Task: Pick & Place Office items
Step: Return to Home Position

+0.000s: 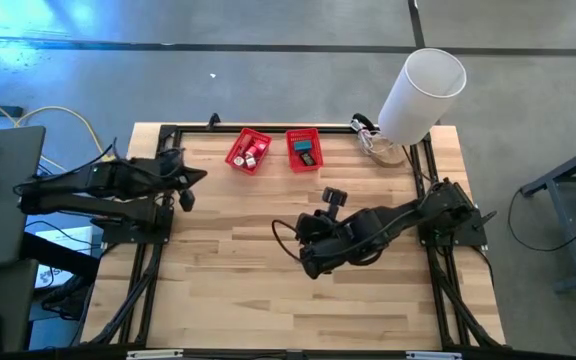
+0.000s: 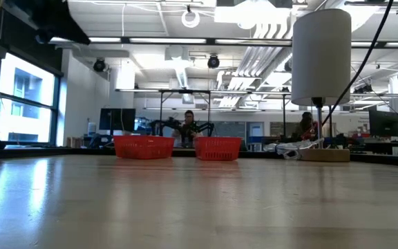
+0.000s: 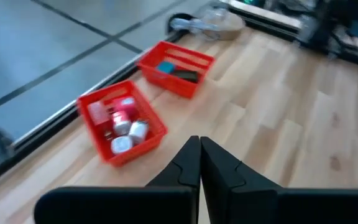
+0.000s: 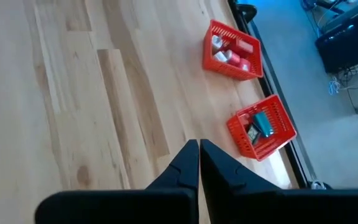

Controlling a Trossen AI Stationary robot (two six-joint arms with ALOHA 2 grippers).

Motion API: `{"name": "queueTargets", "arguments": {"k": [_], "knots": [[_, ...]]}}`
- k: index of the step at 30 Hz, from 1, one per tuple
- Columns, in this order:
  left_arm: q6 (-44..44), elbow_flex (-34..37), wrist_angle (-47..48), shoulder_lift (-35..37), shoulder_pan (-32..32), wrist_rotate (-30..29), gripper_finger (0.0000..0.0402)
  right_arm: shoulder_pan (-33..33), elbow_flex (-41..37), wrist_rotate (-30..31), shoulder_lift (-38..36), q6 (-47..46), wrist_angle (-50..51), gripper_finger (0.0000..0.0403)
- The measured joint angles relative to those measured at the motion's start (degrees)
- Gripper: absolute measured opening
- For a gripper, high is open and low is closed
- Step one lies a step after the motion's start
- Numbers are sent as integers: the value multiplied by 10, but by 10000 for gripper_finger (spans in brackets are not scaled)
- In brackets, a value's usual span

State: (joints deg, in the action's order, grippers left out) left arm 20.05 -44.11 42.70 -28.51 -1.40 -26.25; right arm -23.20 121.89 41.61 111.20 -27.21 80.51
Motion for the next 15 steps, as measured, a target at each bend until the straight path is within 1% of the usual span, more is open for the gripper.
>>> {"name": "queueTargets", "arguments": {"k": [2, 5, 9, 11, 13, 15], "knots": [[12, 25, 8, 33, -10, -11, 1, 0, 0, 0, 0, 1, 4, 2], [26, 66, 10, 87, -24, -7, 1, -4, 0, -1, 0, -3, 19, 2], [40, 110, 5, 156, -28, 26, 1, -16, 0, -1, -1, -24, 63, 2], [46, 122, -17, 187, -26, 53, 1, -28, -2, 0, -11, -43, 93, 2], [43, 125, -32, 214, -24, 82, 1, -36, -9, 4, -31, -39, 92, 2], [43, 125, -31, 233, -21, 90, 1, -49, -39, 3, -64, -23, 86, 2]]}}
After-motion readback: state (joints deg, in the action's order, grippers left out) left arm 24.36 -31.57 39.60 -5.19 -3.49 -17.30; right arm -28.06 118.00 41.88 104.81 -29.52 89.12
